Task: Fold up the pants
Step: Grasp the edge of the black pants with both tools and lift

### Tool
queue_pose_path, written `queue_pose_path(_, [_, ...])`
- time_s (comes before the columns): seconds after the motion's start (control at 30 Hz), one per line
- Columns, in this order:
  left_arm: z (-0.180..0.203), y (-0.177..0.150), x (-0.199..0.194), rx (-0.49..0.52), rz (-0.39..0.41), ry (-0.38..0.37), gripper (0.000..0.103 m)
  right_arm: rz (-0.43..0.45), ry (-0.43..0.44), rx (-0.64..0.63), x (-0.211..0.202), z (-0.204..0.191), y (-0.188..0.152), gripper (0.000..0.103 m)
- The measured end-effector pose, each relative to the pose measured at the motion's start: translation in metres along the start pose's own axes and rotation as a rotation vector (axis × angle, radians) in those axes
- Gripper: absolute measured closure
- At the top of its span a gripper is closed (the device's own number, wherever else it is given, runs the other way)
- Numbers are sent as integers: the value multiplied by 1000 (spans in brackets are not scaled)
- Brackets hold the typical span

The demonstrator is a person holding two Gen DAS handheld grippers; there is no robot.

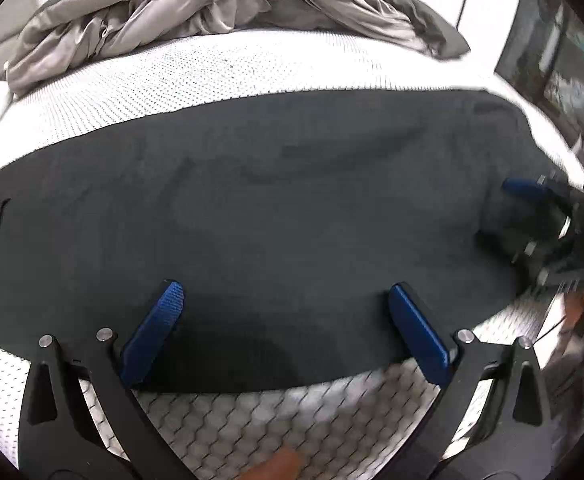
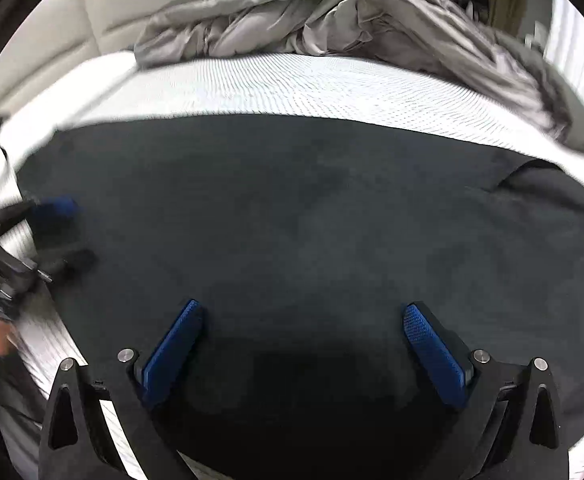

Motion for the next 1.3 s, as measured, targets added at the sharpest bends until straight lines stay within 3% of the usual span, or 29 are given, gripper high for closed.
queue_pose_path(0.07, [-2,-9,-5,20,9,23,1,1,-58,28,-4,26,-4,1])
queue_pose_path(0.17, [-14,-24,-21,8,19,52,1,27,-229,64,-15,68,-10,1])
queue_pose_path(0.23, [-26,-30,-31,-38,24,63,1,30,-247,154,-24,90,-18,1])
queue_pose_path(0.3, [-34,-33,-40,-126,49,47,1,41,-183,254,-34,92,-23,2])
queue_pose_path(0.4, [-33,-37,-51,-257,78,-16,1,128,30,395,-63,68,-29,3])
queue_pose_path(0.43, [-31,-37,-54,-269,75,-11,2,149,116,442,-72,53,-34,3])
queue_pose_path(0.47, [-27,-37,-58,-267,82,-9,11,152,170,468,-76,43,-41,3])
queue_pose_path(0.5, [-24,-36,-61,-259,89,-50,21,150,216,490,-78,32,-46,3])
queue_pose_path(0.53, [-20,-37,-64,-262,89,-84,25,137,281,527,-79,18,-57,3])
queue_pose_path(0.7, [-4,-55,-78,-255,89,-133,27,27,534,640,-62,-38,-87,3])
queue_pose_path(0.87, [6,-68,-76,-292,78,-195,32,54,538,731,-36,-44,-74,2])
queue_pose_path(1.03, [13,-64,-75,-311,86,-239,32,-5,501,729,-40,-49,-55,2])
queue_pose_path(1.13, [21,-61,-69,-293,66,-247,32,16,541,736,-56,-35,-63,3])
queue_pose_path(1.23, [37,-61,-63,-236,32,-270,35,24,679,788,-61,-34,-74,3])
queue_pose_path(1.3, [45,-62,-62,-207,30,-269,37,21,715,802,-61,-35,-71,6])
Point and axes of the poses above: each gripper's, at about its wrist camera, not at the fingertips, and x roughly the way its jaws point, z to its right, y to its top, the point moved 3 cm from there along x, roughly the way its jaws point, and after that the axes turned 10 degrees about x, right-handed, at the moved point
